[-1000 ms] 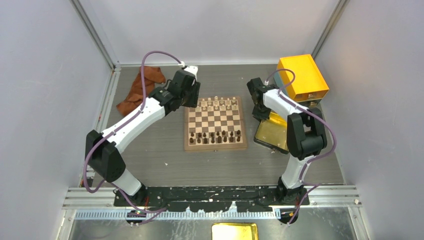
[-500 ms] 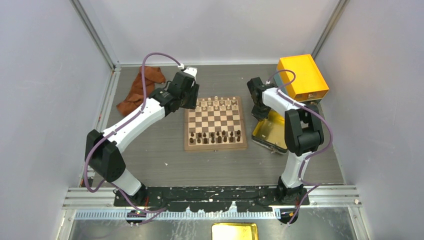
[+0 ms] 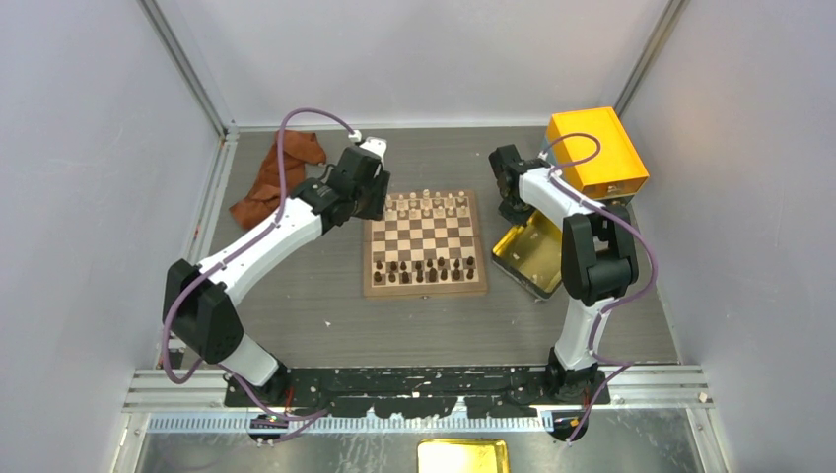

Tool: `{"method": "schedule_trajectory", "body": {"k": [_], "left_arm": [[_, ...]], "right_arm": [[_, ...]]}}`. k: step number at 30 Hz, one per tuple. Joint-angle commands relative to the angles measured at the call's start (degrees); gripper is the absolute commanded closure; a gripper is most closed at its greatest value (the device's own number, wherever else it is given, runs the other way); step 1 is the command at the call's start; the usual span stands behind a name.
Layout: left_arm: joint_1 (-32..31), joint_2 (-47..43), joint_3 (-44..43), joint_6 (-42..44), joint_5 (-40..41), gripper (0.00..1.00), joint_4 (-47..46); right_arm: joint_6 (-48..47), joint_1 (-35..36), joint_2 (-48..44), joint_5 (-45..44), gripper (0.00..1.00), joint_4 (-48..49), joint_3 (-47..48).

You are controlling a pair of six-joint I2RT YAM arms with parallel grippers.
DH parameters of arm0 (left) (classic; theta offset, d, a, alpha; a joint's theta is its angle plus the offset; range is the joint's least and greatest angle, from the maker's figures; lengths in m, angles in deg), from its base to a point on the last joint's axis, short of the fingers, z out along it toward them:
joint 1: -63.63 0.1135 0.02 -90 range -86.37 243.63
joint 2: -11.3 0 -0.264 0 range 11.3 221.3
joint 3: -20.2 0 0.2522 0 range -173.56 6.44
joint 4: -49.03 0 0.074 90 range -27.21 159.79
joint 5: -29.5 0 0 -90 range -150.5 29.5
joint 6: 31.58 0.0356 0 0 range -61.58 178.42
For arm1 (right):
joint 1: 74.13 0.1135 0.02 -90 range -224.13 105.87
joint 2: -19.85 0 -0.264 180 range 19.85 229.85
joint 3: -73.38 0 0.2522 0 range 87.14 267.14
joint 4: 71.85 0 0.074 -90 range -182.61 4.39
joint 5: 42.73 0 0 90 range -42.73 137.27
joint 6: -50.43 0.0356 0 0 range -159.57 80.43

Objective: Set up the chess pieces on the board
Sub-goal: Adjust the storage box at the center of the board.

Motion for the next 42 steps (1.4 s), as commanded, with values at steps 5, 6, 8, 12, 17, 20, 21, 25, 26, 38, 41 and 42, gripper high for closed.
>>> {"method": "schedule_trajectory", "body": {"k": [5,6,8,12,17,20,21,25,26,38,41,42], "left_arm": [[-2.0,-5.2,1.4,1.4,0.9,0.53,-2.2],[-2.3,-5.5,1.6,1.4,0.9,0.53,-2.3],[-3.0,-6.1,2.1,1.6,0.9,0.53,-2.3],[-4.3,-7.0,2.4,1.6,0.6,0.53,-2.1],[-4.8,-7.8,2.8,0.9,-0.4,0.54,-1.8],[-4.8,-8.3,3.1,0.3,-1.1,0.55,-1.7],[-4.9,-8.3,3.1,0.2,-1.3,0.55,-1.7],[-4.9,-8.2,3.1,0.1,-1.7,0.55,-1.9],[-4.9,-8.1,3.0,0.0,-1.7,0.55,-1.9],[-5.2,-8.0,3.2,-0.1,-1.5,0.54,-1.5],[-5.2,-8.0,3.2,-0.2,-1.6,0.54,-1.6],[-5.2,-8.0,3.2,-0.2,-1.6,0.54,-1.6]], "right_arm": [[14.2,-1.5,-1.2,-7.8,0.99,2.1,0.7],[15.5,-1.9,-1.6,-7.3,0.99,2.9,-0.1],[18.2,-2.5,-1.7,-6.8,0.99,3.9,-0.9],[23.0,-3.7,-1.4,-5.5,0.99,4.7,-1.6],[28.2,-5.0,-1.4,-3.6,0.99,8.3,-3.6],[30.1,-5.2,-0.3,-3.6,0.99,8.6,-2.7],[30.6,-5.3,-0.2,-3.8,0.99,8.8,-2.5],[32.0,-5.8,0.3,-5.2,0.99,9.7,-2.2],[32.4,-6.0,0.5,-5.3,0.99,9.7,-2.1],[32.1,-7.3,1.1,-4.3,0.76,12.2,-1.4],[28.4,-7.3,0.6,-4.6,0.66,13.7,-0.6],[27.4,-7.3,0.6,-4.7,0.62,14.0,-0.2]]}}
